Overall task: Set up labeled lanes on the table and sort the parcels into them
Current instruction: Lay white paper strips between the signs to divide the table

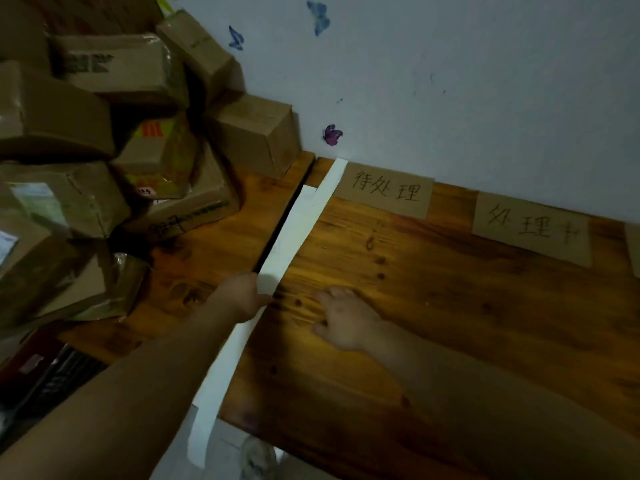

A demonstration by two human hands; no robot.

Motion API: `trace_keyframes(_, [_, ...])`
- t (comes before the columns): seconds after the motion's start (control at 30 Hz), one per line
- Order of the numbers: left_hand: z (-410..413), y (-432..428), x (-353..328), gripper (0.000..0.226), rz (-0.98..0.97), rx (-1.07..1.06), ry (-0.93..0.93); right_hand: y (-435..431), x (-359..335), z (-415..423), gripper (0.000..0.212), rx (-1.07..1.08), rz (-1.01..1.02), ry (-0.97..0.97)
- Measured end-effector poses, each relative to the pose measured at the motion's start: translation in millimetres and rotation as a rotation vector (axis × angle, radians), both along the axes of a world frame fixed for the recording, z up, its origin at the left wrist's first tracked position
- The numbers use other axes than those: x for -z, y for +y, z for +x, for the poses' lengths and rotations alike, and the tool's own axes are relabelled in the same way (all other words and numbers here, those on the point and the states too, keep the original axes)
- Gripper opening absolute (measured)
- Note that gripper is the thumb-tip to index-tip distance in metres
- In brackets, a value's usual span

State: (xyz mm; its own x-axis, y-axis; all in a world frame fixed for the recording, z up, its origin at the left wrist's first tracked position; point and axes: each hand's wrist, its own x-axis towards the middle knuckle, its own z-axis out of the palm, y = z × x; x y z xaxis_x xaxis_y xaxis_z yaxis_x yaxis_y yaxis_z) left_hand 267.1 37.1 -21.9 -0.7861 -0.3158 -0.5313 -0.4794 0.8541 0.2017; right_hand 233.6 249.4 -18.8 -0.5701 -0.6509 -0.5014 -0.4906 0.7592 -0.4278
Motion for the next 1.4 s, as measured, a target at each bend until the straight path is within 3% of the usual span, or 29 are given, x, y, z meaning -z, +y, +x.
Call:
trace_keyframes(0.1, [-5,-3,21,0.052,-0.018,0.112,-0.032,-24,10,15,0.065,0.112,0.008,-0.026])
trace_keyframes(0.23, [-6,-12,34,0.041,-0.011,0.171,0.072,-51,15,37,0.065,0.3,0.021,-0.058])
trace_keyframes(0.4, [-8,-26,34,0.016,0.087,0.238,0.149,-85,13,62,0.07,0.49,0.068,-0.135])
trace_keyframes(0.77, [-9,-40,8,0.022,0.124,0.038,0.187,-114,-7,91,0.059,0.736,-0.085,-0.17])
trace_keyframes(0.87, [-9,-43,-9,0.016,0.247,-0.104,0.253,-121,-21,94,0.053,0.833,-0.196,-0.283])
trace_keyframes(1.0, [-10,-35,-37,0.016,0.604,-0.344,0.275,-135,-35,95,0.048,0.971,-0.427,-0.438])
trace_keyframes(1.17, [-21,-2,-67,0.021,0.913,-0.456,0.234,-115,-58,93,0.038,1.13,-0.52,-0.272])
trace_keyframes(1.4, [-36,84,-110,0.019,1.107,-0.377,0.211,-22,-84,111,0.044,1.204,-0.511,-0.145])
